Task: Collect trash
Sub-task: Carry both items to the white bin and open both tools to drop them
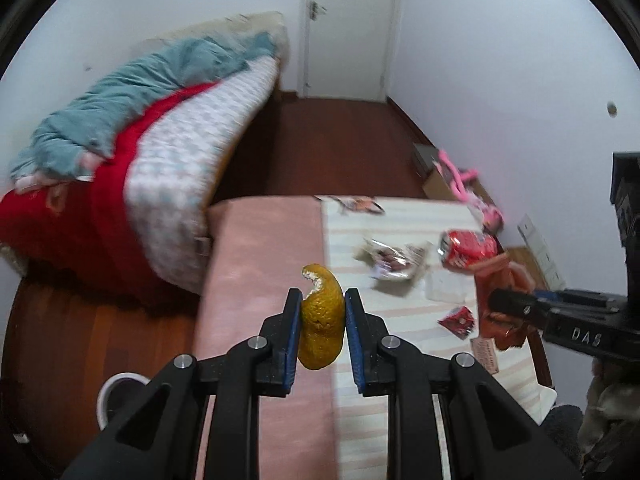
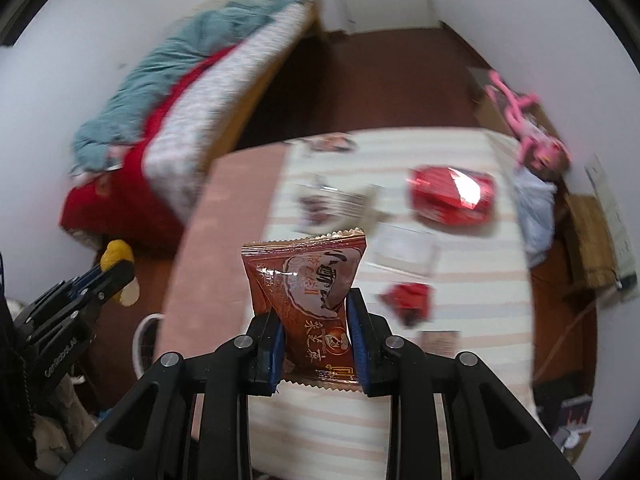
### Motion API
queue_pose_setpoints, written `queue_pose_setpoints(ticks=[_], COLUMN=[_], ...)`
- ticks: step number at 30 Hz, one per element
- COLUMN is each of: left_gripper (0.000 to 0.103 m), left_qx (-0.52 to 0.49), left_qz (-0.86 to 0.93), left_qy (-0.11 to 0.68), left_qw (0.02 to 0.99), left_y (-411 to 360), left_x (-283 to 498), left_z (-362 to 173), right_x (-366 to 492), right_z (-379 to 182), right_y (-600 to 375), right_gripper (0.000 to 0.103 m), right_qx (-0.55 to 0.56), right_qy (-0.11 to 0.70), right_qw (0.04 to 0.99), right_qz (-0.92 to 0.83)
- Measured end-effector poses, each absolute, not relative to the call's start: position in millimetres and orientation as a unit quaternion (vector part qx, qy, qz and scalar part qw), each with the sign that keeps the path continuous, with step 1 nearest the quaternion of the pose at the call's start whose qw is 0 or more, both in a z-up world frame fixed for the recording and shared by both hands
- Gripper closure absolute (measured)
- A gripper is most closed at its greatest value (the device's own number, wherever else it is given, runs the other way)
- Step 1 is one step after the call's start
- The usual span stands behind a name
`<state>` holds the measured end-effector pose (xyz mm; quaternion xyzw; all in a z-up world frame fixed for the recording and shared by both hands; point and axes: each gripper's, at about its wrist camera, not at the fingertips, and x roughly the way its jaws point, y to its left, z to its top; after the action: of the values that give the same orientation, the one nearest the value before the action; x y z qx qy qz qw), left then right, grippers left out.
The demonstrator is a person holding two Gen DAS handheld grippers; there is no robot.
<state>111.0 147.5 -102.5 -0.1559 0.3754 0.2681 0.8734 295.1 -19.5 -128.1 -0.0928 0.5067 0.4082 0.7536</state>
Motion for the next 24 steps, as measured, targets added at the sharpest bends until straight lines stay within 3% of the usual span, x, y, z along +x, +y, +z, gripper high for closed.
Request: queue_pose_setpoints(ticks=[6, 12, 18, 24], left_gripper=[0.085, 0.085, 0.085, 0.084], left_qx=[-0.171, -0.229, -0.351, -0.444], left_qz=[0.327, 0.377, 0.413, 0.399], left_qy=[0.342, 0.35, 0.394, 0.44], left_qw=[0.864, 0.826, 0.743, 0.671], left_y=[193, 253, 331, 381], left_x=[16, -92, -187, -231], left_z=[-77, -105, -202, -304], right_x=[213, 118, 12, -52], right_z=[-101, -118, -197, -290], right_y=[43, 123, 224, 302], right_gripper=[0.074, 0.074, 0.074, 0.074], right_qx=[-0.104, -0.131, -0.205, -0.284], right_qy=[0.49, 0.505, 0.551, 0.583], right_qw=[0.719, 0.656, 0.571, 0.522], right_qz=[0.481, 0.545, 0.573, 0.553])
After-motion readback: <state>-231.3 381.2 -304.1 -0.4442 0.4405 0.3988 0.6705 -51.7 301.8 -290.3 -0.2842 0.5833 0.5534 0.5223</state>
